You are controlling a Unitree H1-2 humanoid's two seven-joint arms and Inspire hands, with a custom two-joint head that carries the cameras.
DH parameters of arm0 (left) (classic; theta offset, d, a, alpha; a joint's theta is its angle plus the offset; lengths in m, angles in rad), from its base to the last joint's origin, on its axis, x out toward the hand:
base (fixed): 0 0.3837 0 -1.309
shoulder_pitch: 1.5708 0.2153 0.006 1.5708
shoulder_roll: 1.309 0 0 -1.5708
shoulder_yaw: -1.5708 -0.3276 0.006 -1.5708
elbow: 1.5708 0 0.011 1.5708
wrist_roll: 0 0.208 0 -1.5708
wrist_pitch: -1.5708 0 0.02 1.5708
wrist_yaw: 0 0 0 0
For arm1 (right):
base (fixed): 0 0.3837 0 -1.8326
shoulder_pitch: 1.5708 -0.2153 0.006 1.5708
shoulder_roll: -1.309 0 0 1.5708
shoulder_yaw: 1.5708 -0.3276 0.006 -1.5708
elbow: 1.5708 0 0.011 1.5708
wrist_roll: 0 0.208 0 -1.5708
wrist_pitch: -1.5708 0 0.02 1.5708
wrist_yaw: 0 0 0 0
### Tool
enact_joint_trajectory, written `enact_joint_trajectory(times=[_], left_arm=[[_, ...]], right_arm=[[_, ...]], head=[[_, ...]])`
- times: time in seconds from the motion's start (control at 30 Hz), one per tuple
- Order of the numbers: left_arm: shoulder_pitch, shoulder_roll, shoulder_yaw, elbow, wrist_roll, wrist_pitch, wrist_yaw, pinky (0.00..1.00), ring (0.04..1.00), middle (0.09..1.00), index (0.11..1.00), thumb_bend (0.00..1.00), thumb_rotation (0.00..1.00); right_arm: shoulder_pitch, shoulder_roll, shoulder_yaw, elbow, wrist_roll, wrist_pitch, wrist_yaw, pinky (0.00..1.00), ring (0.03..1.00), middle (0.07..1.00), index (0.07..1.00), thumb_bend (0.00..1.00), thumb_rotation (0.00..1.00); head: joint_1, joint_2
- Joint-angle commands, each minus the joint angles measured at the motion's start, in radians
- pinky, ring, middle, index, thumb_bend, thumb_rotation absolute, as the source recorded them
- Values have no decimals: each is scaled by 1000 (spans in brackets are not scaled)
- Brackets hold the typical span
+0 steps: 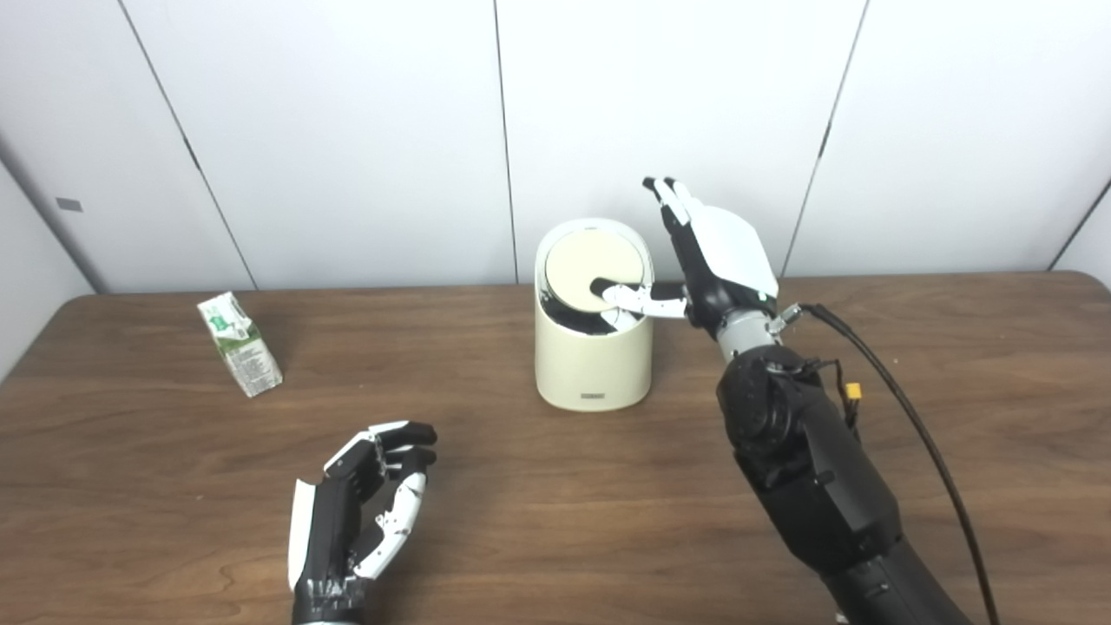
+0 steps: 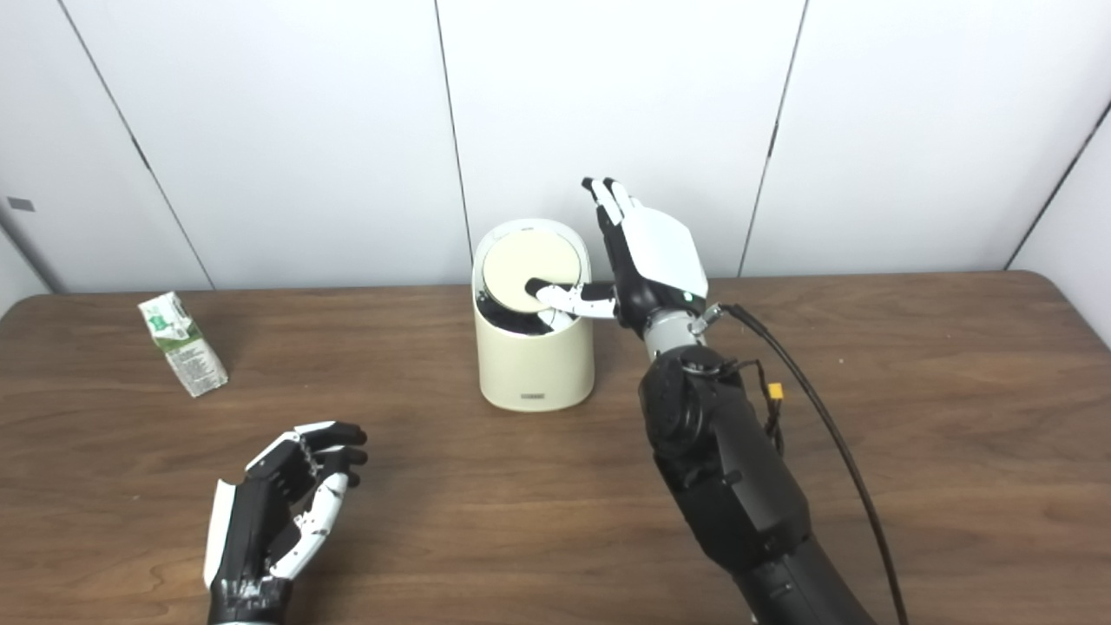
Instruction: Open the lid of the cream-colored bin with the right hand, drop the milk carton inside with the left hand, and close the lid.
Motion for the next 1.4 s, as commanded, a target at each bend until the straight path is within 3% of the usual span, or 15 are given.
enact_joint_trajectory(times=[0.0, 0.1, 0.23, 0.4, 0.57, 0.67, 0.77, 0.87, 0.97, 1.03, 1.23, 1.37], left_arm=[[-7, -3, -6, 13, 11, -31, 9, 505, 594, 645, 652, 275, 352], [-5, -3, -7, 7, 9, -23, 7, 505, 594, 645, 652, 275, 355], [-4, 2, -6, 1, 2, -15, 2, 505, 594, 646, 654, 276, 356], [-1, 9, -5, -5, 1, -11, 0, 504, 596, 648, 656, 274, 349], [0, 14, -3, -7, -7, -13, -2, 508, 598, 651, 657, 269, 333], [2, 15, -1, -13, -14, -6, -4, 509, 597, 649, 654, 274, 329], [2, 17, 2, -13, -18, -5, -5, 511, 595, 648, 653, 283, 335], [3, 17, 5, -19, -30, 4, -8, 513, 597, 648, 653, 286, 334], [6, 21, 5, -25, -36, 6, -12, 516, 600, 651, 656, 282, 328], [6, 22, 5, -22, -33, 1, -11, 516, 599, 649, 655, 281, 328], [13, 28, 5, -10, -23, -13, -6, 511, 599, 652, 657, 277, 358], [42, 22, 22, -61, -67, -12, -1, 523, 607, 659, 667, 322, 316]], right_arm=[[-12, 21, -42, -58, 62, -22, -6, 931, 977, 1000, 970, 865, 746], [59, 41, -88, -149, 133, -15, 1, 836, 950, 987, 966, 817, 788], [178, 52, -115, -272, 183, -15, 11, 839, 946, 990, 975, 795, 831], [351, 21, -118, -347, 267, -195, -13, 896, 979, 999, 983, 735, 845], [491, 32, -141, -368, 287, -358, -107, 835, 926, 953, 942, 513, 834], [555, 55, -158, -367, 278, -444, -188, 732, 841, 865, 850, 321, 716], [608, 75, -178, -374, 269, -478, -231, 641, 762, 786, 778, 201, 473], [640, 84, -193, -365, 261, -512, -261, 585, 711, 740, 730, 204, 317], [666, 91, -209, -345, 278, -539, -278, 484, 628, 701, 685, 250, 263], [661, 94, -214, -339, 282, -540, -277, 446, 597, 685, 672, 258, 253], [654, 97, -226, -299, 285, -572, -295, 515, 652, 691, 678, 258, 310], [666, 100, -233, -302, 291, -561, -289, 490, 633, 692, 678, 261, 310]], head=[[4, 0], [3, 6], [-1, 6], [5, 8], [3, 10], [4, 14], [4, 13], [10, 13], [12, 18], [13, 17], [25, -13], [30, -15]])
